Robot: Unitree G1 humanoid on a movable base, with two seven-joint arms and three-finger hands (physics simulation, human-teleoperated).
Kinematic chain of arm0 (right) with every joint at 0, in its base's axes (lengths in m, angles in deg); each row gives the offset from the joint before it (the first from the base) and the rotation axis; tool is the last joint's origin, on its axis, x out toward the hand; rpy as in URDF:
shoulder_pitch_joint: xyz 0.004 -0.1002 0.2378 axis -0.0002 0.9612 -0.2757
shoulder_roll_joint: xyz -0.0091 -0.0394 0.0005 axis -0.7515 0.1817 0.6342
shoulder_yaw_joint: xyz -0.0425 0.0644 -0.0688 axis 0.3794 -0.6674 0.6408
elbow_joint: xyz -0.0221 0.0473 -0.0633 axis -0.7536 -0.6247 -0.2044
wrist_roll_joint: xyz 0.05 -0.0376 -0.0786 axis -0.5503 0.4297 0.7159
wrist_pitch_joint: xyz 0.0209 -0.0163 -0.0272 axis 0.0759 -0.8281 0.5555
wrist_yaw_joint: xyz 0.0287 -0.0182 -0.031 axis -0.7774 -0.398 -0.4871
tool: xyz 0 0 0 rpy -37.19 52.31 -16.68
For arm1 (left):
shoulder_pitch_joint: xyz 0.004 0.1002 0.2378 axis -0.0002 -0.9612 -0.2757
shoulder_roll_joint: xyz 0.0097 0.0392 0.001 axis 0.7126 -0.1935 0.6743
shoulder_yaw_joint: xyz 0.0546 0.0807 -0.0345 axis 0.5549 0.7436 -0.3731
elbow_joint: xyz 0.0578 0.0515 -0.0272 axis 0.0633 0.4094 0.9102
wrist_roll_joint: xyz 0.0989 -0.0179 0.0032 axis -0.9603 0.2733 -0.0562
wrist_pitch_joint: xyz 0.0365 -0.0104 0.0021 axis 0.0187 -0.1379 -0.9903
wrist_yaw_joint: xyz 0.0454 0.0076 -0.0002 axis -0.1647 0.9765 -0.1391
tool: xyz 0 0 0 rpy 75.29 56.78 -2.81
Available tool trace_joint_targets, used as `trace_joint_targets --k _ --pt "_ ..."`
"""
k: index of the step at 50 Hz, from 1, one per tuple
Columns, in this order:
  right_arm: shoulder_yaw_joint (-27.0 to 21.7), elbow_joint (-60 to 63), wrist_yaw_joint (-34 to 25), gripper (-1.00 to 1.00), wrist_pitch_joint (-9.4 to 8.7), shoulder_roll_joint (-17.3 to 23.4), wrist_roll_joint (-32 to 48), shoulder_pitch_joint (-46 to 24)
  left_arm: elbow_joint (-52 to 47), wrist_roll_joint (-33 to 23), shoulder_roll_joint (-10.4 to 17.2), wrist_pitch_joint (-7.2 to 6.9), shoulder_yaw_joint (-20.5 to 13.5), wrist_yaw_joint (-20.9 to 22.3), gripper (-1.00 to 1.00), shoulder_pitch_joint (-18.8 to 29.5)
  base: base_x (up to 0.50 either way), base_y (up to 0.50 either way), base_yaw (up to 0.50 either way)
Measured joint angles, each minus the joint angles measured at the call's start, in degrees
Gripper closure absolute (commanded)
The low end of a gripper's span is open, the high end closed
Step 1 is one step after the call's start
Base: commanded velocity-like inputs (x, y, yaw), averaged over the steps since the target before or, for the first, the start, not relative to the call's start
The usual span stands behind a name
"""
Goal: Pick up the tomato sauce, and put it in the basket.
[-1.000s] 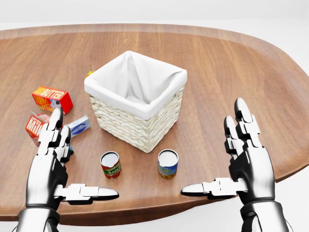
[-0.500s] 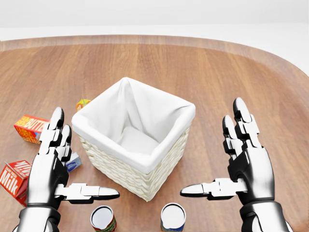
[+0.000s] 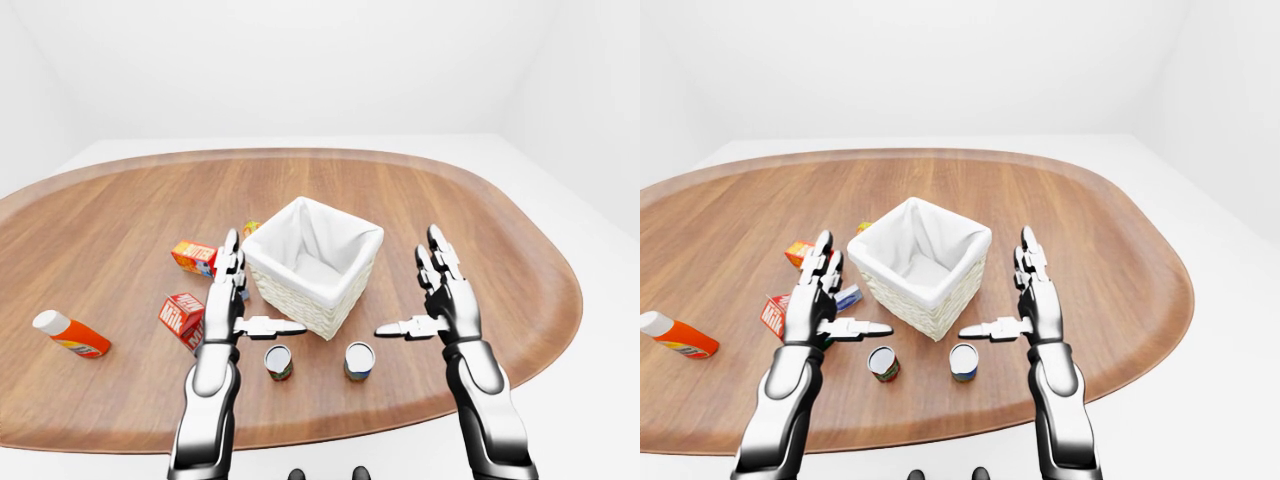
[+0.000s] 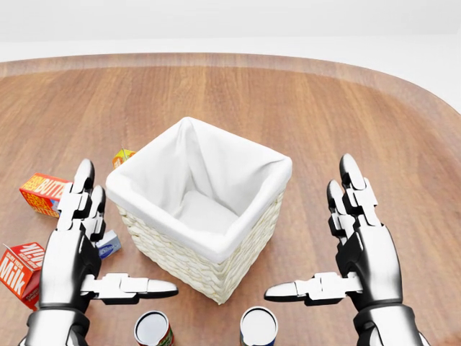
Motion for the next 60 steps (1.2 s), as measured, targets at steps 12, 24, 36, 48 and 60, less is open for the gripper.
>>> trace_joint_targets --k 12,24,36,48,60 --pt "-0.1 0.1 0.1 -1.00 0.00 0.0 0.0 -0.2 -1.0 -2.2 0.3 0.00 -0.2 0.0 -1.00 -0.7 0.00 0.00 0.00" --pt "-0.3 0.0 0.2 -1.00 0.00 0.1 -0.2 -0.5 -2.1 -4.4 0.4 0.00 -0.2 0.4 -1.00 -1.1 0.00 0.00 0.00" --pt "-0.4 0.1 0.2 -1.00 0.00 0.1 -0.3 -0.6 -4.0 -6.9 0.6 0.00 0.1 1.1 -1.00 -2.1 0.00 0.00 0.00" --pt "-0.4 0.0 0.2 -1.00 0.00 0.1 -0.3 -0.7 -4.8 -9.1 0.7 0.00 0.1 2.1 -1.00 -3.1 0.00 0.00 0.00" --pt "-0.4 0.1 0.2 -1.00 0.00 0.1 -0.3 -0.7 -4.5 -11.7 0.9 0.00 0.5 3.1 -1.00 -4.3 0.00 0.00 0.00"
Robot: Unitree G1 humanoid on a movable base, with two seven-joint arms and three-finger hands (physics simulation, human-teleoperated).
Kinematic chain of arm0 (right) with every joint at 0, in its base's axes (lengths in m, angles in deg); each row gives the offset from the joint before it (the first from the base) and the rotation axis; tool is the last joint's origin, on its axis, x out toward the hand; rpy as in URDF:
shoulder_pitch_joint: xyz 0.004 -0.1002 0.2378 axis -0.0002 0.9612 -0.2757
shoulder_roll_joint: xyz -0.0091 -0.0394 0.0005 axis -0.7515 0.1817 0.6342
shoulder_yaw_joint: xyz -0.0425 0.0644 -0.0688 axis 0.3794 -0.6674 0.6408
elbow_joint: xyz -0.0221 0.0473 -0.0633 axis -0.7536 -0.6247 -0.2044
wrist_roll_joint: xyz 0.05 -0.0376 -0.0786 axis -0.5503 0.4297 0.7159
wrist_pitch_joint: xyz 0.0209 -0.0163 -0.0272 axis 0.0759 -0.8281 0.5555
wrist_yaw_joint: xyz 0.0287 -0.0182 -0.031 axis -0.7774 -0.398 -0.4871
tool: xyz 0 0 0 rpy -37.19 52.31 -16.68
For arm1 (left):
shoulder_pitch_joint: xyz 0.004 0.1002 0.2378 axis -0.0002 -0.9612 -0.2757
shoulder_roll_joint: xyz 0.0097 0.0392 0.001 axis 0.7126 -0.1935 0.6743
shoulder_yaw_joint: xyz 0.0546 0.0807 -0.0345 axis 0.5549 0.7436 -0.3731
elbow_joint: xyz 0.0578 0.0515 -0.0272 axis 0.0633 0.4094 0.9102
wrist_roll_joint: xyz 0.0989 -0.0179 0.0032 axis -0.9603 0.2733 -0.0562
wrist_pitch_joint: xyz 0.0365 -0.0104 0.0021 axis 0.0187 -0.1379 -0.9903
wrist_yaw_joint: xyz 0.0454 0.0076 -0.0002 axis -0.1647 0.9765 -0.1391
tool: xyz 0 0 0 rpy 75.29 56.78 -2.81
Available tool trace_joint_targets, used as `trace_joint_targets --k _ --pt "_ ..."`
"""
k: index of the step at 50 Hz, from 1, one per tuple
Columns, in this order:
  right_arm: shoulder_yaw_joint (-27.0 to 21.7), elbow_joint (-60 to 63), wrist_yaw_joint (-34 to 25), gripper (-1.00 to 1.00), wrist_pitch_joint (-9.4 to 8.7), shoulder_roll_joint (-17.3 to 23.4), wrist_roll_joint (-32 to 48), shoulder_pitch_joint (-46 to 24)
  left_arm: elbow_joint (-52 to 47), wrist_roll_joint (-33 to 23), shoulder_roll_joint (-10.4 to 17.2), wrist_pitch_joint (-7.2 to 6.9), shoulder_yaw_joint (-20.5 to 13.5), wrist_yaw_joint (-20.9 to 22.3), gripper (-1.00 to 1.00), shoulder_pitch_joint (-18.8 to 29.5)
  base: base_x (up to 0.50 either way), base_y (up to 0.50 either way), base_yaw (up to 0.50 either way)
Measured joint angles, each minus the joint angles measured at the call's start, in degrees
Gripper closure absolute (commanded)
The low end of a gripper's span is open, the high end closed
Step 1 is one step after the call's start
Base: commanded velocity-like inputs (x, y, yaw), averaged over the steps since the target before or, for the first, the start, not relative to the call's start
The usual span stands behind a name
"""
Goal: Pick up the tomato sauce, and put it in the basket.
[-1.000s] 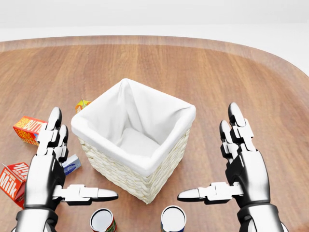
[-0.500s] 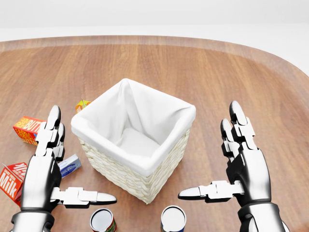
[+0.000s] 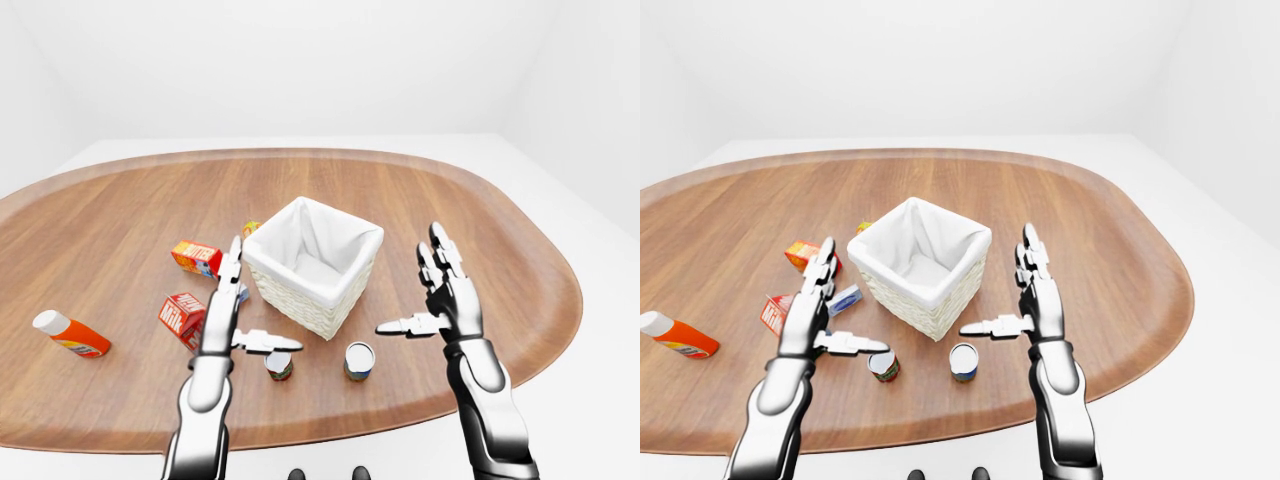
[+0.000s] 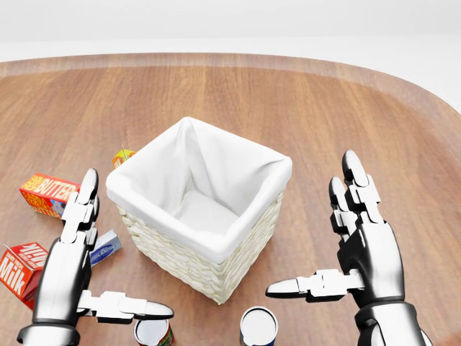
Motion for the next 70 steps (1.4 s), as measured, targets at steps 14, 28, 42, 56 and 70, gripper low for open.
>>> trace_joint_targets --k 14,28,42,56,70 --pt "0.1 -0.4 0.0 -1.00 0.00 0.0 0.2 0.1 1.3 -3.1 0.2 0.00 0.3 1.0 -1.00 -1.5 0.00 0.00 0.00" --pt "0.2 -1.3 0.0 -1.00 0.00 0.0 0.4 0.0 2.0 -6.6 0.3 0.00 0.5 1.1 -1.00 -2.7 0.00 0.00 0.00" --pt "0.1 -2.7 0.2 -1.00 0.00 0.0 0.5 -0.5 3.7 -10.4 0.4 0.00 0.9 0.3 -1.00 -3.0 0.00 0.00 0.00" --pt "0.2 -3.2 0.3 -1.00 0.00 0.0 0.7 -0.5 4.9 -12.6 0.5 0.00 1.1 0.0 -1.00 -3.2 0.00 0.00 0.00" --pt "0.3 -3.9 0.5 -1.00 0.00 0.0 1.1 -0.6 5.1 -13.8 0.5 0.00 1.4 0.0 -1.00 -3.5 0.00 0.00 0.00"
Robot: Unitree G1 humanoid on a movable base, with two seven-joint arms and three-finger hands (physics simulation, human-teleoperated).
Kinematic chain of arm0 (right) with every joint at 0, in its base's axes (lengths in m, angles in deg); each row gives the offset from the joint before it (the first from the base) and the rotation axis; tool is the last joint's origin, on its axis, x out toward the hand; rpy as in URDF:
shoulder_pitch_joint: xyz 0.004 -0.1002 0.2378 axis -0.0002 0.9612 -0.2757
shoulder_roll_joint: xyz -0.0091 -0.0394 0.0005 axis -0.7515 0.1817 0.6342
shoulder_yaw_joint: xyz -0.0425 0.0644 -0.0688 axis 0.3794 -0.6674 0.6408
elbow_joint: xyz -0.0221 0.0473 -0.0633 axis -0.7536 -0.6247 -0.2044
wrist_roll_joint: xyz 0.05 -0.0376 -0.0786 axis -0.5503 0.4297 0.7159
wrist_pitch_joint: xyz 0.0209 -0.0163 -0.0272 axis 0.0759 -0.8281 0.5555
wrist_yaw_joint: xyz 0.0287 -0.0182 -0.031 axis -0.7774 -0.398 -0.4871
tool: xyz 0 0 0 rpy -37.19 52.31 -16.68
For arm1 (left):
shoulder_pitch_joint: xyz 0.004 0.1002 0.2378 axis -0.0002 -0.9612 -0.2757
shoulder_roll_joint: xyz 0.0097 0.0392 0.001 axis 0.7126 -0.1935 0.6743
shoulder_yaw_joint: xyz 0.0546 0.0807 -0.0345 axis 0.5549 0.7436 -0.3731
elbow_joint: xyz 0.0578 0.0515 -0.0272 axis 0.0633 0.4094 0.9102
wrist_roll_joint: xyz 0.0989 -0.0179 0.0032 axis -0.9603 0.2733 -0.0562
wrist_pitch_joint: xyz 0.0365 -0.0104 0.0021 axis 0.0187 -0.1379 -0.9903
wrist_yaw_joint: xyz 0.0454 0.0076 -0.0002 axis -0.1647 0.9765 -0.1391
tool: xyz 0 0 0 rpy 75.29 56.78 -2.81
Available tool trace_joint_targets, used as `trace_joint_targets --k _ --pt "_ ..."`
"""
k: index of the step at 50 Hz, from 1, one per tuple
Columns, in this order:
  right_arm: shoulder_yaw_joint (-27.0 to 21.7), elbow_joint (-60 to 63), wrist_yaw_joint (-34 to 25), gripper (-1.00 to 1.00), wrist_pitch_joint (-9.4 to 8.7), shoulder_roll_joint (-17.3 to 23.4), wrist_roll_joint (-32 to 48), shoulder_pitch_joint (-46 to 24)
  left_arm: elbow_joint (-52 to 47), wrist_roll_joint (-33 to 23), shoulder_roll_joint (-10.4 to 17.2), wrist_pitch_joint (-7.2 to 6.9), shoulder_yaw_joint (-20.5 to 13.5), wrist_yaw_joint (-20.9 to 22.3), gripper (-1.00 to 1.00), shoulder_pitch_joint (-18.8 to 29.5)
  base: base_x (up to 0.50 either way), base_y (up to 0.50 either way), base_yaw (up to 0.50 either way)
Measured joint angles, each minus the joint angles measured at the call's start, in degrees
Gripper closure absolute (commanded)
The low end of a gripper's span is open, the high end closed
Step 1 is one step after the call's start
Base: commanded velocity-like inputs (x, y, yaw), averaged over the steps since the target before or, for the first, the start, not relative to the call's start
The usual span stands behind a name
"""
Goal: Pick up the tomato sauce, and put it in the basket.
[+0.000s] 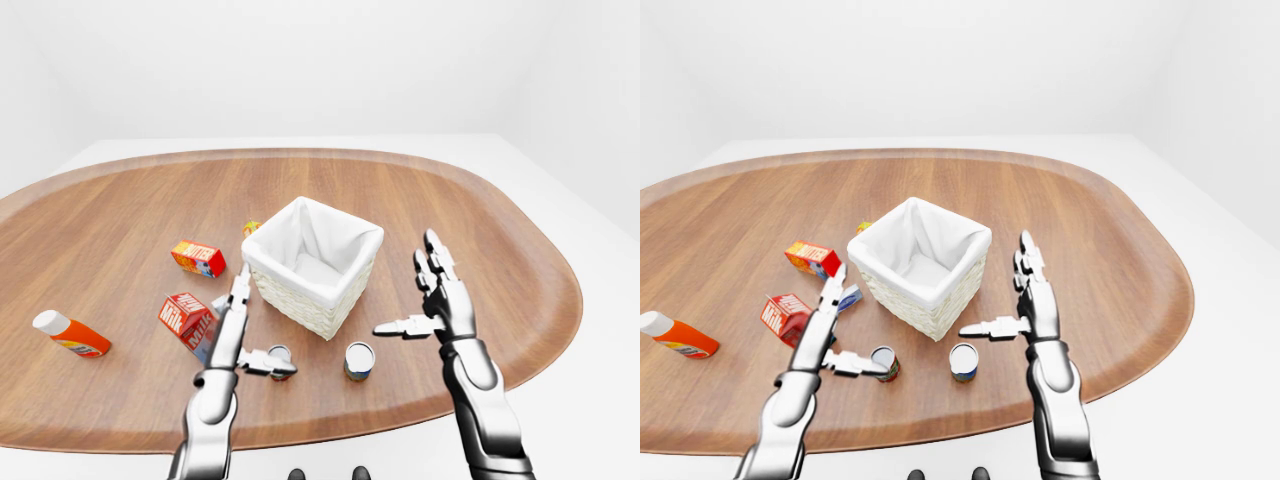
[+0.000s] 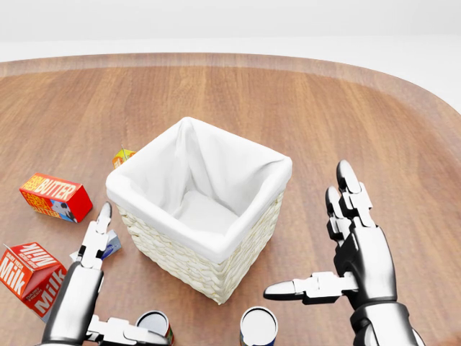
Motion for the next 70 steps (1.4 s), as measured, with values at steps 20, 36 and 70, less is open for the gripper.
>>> trace_joint_targets --k 20,36,70 --pt "0.1 -0.4 0.2 -1.00 0.00 0.0 0.3 0.1 0.9 -2.1 0.1 0.00 0.5 -0.9 -1.00 -0.5 0.00 0.00 0.00" --pt "-0.1 -0.4 0.3 -1.00 0.00 0.1 0.1 -0.3 2.6 -3.4 0.0 0.00 1.5 -2.0 -1.00 -0.7 0.00 0.00 0.00" --pt "0.2 -1.1 0.2 -1.00 0.00 -0.1 0.4 -0.1 6.2 -3.9 0.2 0.00 2.1 -3.9 -1.00 -1.2 0.00 0.00 0.00"
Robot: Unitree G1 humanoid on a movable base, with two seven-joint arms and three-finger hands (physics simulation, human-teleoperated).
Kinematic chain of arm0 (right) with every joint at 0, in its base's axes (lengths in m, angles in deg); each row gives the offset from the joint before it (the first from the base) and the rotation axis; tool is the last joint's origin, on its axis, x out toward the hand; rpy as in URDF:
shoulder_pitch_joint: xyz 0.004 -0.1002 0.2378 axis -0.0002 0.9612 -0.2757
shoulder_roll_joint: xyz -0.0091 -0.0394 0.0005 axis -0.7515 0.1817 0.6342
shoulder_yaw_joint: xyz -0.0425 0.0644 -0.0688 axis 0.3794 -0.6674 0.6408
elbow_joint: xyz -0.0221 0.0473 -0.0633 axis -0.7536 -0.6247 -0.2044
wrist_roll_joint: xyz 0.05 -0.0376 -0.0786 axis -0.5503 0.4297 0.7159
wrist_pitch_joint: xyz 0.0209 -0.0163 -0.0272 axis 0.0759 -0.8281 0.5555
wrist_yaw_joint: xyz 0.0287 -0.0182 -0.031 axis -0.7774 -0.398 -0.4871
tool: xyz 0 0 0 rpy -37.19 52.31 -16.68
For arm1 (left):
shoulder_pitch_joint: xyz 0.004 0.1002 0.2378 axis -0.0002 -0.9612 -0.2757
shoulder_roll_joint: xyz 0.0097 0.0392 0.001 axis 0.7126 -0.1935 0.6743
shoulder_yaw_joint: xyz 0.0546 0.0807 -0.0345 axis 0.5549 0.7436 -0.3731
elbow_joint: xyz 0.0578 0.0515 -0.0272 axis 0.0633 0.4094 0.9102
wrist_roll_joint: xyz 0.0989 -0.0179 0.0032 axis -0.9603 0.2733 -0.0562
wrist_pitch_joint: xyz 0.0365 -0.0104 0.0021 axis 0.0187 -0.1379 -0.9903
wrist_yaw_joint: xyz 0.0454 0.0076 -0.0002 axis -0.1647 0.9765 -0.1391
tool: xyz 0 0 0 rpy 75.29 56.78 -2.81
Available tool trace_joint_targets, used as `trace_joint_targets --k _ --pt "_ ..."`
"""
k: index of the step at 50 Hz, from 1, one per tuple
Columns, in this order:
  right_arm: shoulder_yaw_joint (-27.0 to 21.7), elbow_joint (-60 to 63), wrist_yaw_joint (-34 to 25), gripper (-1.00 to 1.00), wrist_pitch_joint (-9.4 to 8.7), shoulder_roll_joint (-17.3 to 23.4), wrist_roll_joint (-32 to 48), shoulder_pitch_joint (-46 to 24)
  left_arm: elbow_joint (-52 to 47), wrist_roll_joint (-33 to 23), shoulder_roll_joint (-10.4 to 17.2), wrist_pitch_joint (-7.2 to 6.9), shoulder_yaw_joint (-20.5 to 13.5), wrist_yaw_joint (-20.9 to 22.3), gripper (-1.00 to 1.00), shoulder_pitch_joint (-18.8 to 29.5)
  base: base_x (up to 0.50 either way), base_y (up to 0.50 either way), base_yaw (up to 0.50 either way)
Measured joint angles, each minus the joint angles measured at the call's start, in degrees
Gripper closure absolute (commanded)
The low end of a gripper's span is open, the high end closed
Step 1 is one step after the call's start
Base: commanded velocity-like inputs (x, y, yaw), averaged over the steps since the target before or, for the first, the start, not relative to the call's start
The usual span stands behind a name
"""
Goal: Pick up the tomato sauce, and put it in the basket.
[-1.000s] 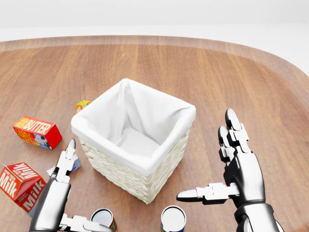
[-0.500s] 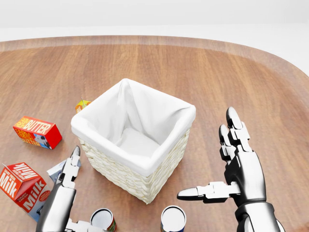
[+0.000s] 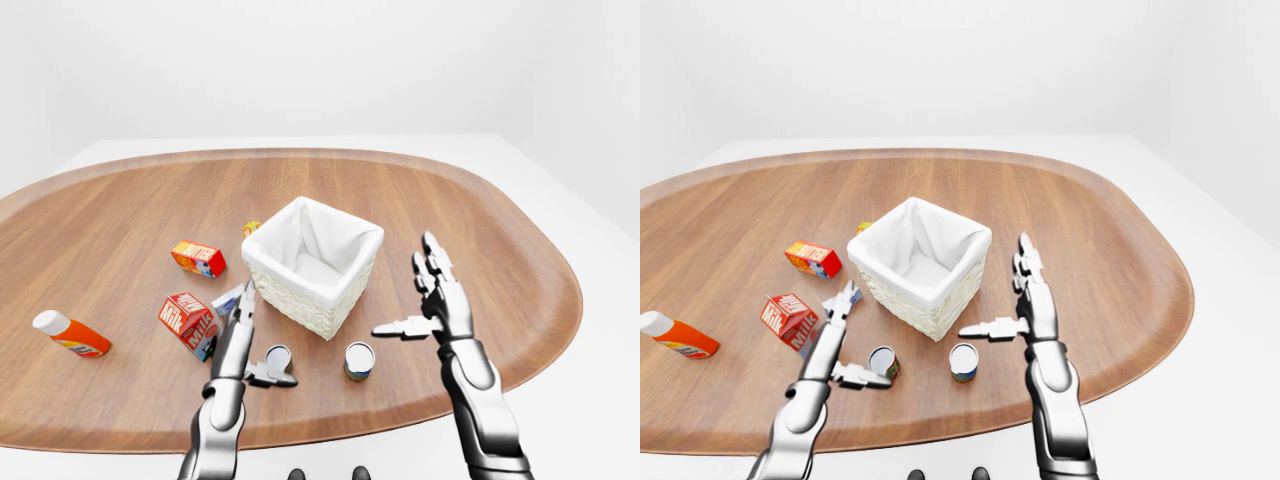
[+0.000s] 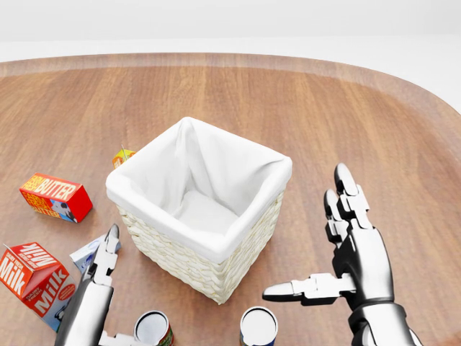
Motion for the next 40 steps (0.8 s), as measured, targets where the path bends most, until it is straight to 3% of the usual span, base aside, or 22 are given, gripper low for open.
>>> trace_joint_targets --k 40 --pt "0.0 0.5 -0.2 -1.00 0.00 0.0 0.0 0.3 8.1 -1.6 0.2 1.36 1.1 -2.6 -1.00 1.5 0.00 0.00 0.00"
